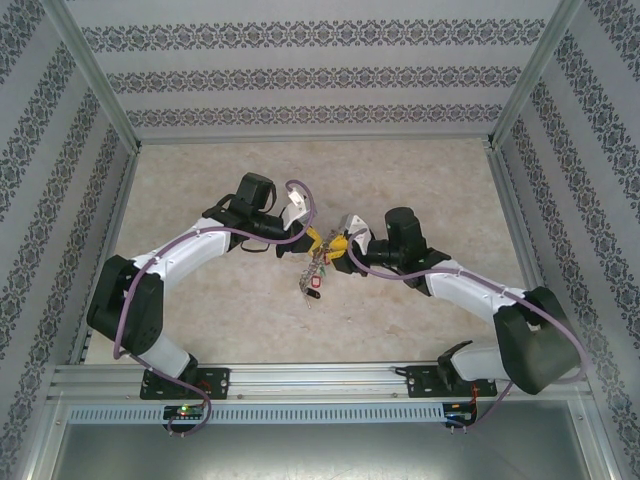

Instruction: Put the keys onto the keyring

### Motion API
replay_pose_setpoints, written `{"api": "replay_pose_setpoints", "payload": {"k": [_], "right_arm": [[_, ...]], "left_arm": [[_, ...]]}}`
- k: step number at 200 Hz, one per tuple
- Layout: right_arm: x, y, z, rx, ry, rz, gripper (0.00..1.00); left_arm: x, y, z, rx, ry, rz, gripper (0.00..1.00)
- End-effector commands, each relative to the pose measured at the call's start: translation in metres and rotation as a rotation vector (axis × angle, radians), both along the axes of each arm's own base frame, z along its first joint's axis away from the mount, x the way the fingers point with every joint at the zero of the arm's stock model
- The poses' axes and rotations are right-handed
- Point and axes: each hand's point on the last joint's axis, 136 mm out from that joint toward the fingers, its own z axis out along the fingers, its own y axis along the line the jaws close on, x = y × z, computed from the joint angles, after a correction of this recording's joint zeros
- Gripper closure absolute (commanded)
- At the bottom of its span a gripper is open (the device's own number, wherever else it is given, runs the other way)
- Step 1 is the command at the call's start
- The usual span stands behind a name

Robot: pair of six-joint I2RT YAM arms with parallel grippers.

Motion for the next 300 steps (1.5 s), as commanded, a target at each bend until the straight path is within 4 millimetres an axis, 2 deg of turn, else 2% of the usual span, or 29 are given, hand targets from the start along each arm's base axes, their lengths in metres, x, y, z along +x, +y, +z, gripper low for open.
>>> {"api": "replay_pose_setpoints", "payload": {"k": [1,55,93,120,159,193,213,243,268,300], "right_arm": [[0.006,0.008,0.005,0.028,-0.019,-0.012,0.70],[0.003,0.020,-0.002,0.024,-0.011,0.021,0.72],[0.008,0.022,-0.004,0.014,-0.027,0.011,0.82],[0.007,0.023,0.000,0.016,-0.031,0.016,1.00],[0.004,0.024,0.007,-0.015,-0.010,-0.003,1.00],[0.017,0.022,0.019,-0.053,0.063,-0.124,1.00],[0.019,0.029,0.022,-0.075,0.121,-0.173,1.00],[0.031,0.036,0.022,-0.070,0.202,-0.323,1.00],[0.035,0.046,0.026,-0.040,0.210,-0.336,1.00],[0.039,0.047,0.025,-0.068,0.156,-0.305,1.00]], "left_arm": [[0.002,-0.003,0.006,-0.038,-0.024,-0.016,1.00],[0.003,0.000,0.002,-0.038,-0.011,-0.011,1.00],[0.001,0.000,0.001,-0.043,-0.002,-0.012,1.00],[0.001,0.000,-0.001,-0.038,0.004,-0.008,1.00],[0.000,0.001,-0.007,-0.031,0.011,-0.008,1.00],[0.004,0.004,-0.013,0.003,0.008,0.016,1.00],[0.004,0.005,-0.015,0.015,0.007,0.022,1.00],[0.003,0.005,-0.016,0.016,0.005,0.022,1.00],[0.001,0.005,-0.018,0.016,0.013,0.022,1.00],[0.001,0.007,-0.028,0.029,0.025,0.031,1.00]]}}
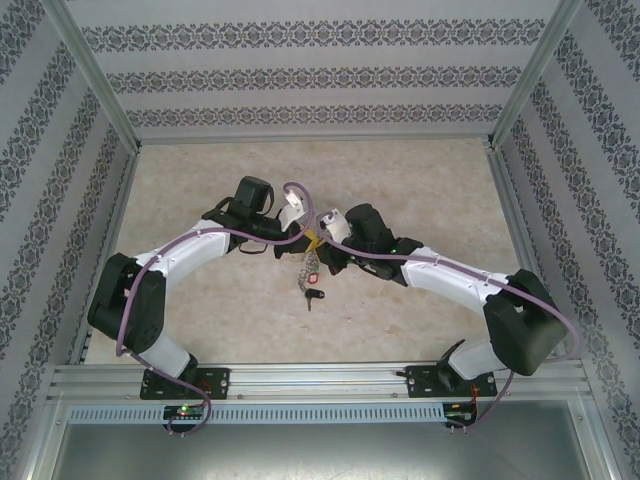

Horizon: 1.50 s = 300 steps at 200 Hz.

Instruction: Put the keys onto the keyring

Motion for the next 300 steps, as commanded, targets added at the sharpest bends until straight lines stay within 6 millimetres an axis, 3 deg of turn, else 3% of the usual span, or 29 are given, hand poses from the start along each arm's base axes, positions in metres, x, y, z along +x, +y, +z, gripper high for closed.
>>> {"api": "replay_pose_setpoints", "payload": {"k": [1,38,64,104,141,165,243,300], "right_arm": [[0.021,0.017,0.043,0.092,-0.134,0.005,1.00],[0.012,0.000,0.030,0.102,-0.126,0.054,0.82],[-0.001,-0.007,0.037,0.156,-0.135,0.115,0.72],[-0.015,-0.032,0.034,0.179,-0.144,0.166,0.67],[-0.044,-0.038,0.020,0.176,-0.175,0.280,0.67],[-0.041,-0.039,0.005,0.158,-0.135,0.259,0.68],[-0.028,-0.006,0.014,0.229,-0.133,0.261,0.64],[-0.015,-0.021,0.019,0.219,-0.210,0.251,0.69]], "left_arm": [[-0.008,-0.002,-0.009,-0.006,0.024,-0.022,1.00],[-0.001,0.004,-0.028,0.045,0.029,0.025,1.00],[0.001,0.007,-0.036,0.055,0.043,0.041,1.00],[0.004,0.007,-0.041,0.052,0.061,0.048,1.00],[0.005,0.008,-0.040,0.050,0.065,0.051,1.00],[0.007,0.008,-0.040,0.046,0.068,0.053,1.00],[0.007,0.007,-0.033,0.031,0.070,0.048,1.00],[0.004,0.011,-0.018,-0.001,0.037,0.048,1.00]]}}
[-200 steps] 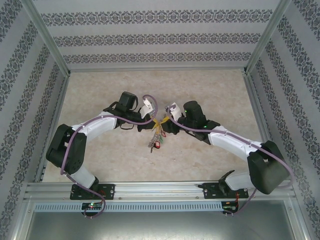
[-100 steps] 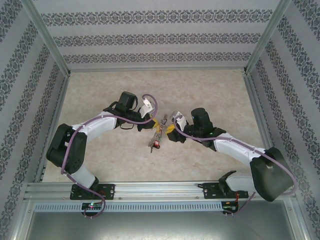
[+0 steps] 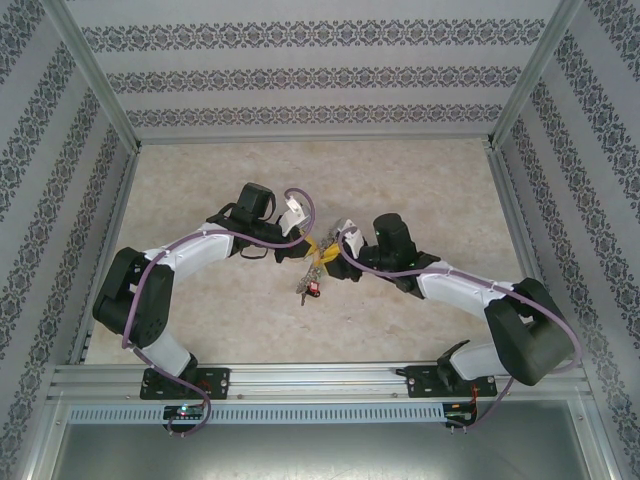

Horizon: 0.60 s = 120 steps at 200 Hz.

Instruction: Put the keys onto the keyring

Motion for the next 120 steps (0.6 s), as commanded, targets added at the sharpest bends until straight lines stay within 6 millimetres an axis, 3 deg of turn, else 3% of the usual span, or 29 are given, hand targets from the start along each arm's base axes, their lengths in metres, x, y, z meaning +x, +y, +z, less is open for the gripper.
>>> {"api": "replay_pose_setpoints", "payload": {"k": [1,63,120], "right_arm": [[0.006,0.000,0.018,0.033,-0.083,0.022,0.69],[0.004,0.002,0.010,0.045,-0.063,0.029,0.67],[0.015,0.008,-0.002,-0.005,-0.093,0.013,0.69]], "left_arm": [[-0.001,0.006,0.010,-0.032,-0.006,0.006,1.00],[-0.003,0.003,0.039,-0.099,-0.059,-0.013,1.00],[-0.005,0.002,0.037,-0.099,-0.045,-0.029,1.00]]}}
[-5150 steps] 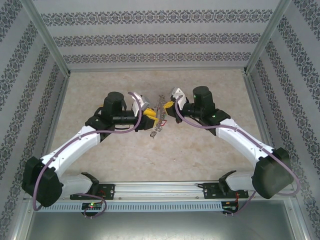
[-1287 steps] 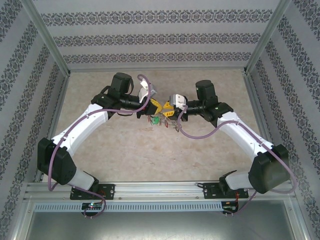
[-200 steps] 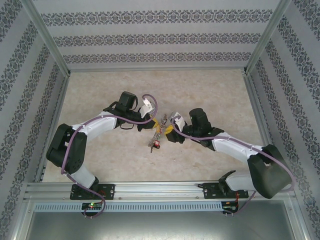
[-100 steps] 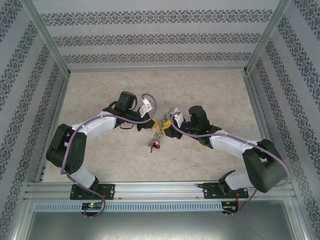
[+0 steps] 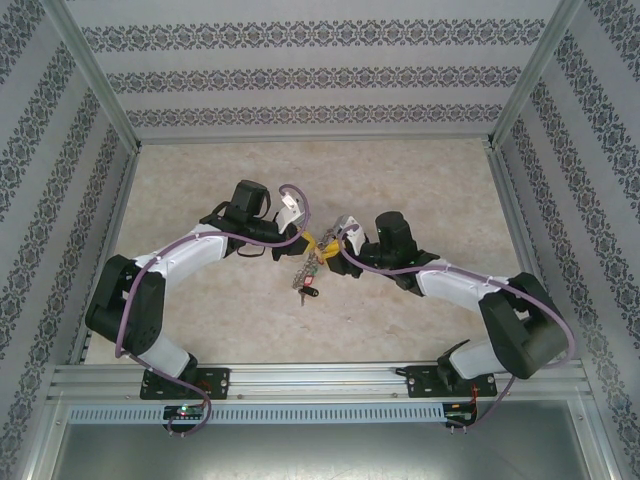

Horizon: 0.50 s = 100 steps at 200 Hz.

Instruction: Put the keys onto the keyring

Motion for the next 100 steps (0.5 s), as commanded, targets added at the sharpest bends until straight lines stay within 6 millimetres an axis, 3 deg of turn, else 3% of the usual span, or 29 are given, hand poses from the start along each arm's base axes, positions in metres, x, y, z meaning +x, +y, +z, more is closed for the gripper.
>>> {"api": "replay_pose_setpoints", "payload": {"k": [1,45,100], "right_arm": [[0.006,0.008,0.005,-0.003,-0.069,0.017,0.68],[0.017,0.009,0.005,-0.035,-0.171,0.030,0.66],[0.000,0.008,0.026,0.053,-0.126,0.045,0.59]], "left_arm": [[-0.001,0.000,0.014,-0.047,-0.025,-0.022,1.00],[-0.001,0.000,0.011,-0.040,-0.017,-0.022,1.00],[0.003,0.003,0.004,-0.007,0.026,0.012,1.00]]}}
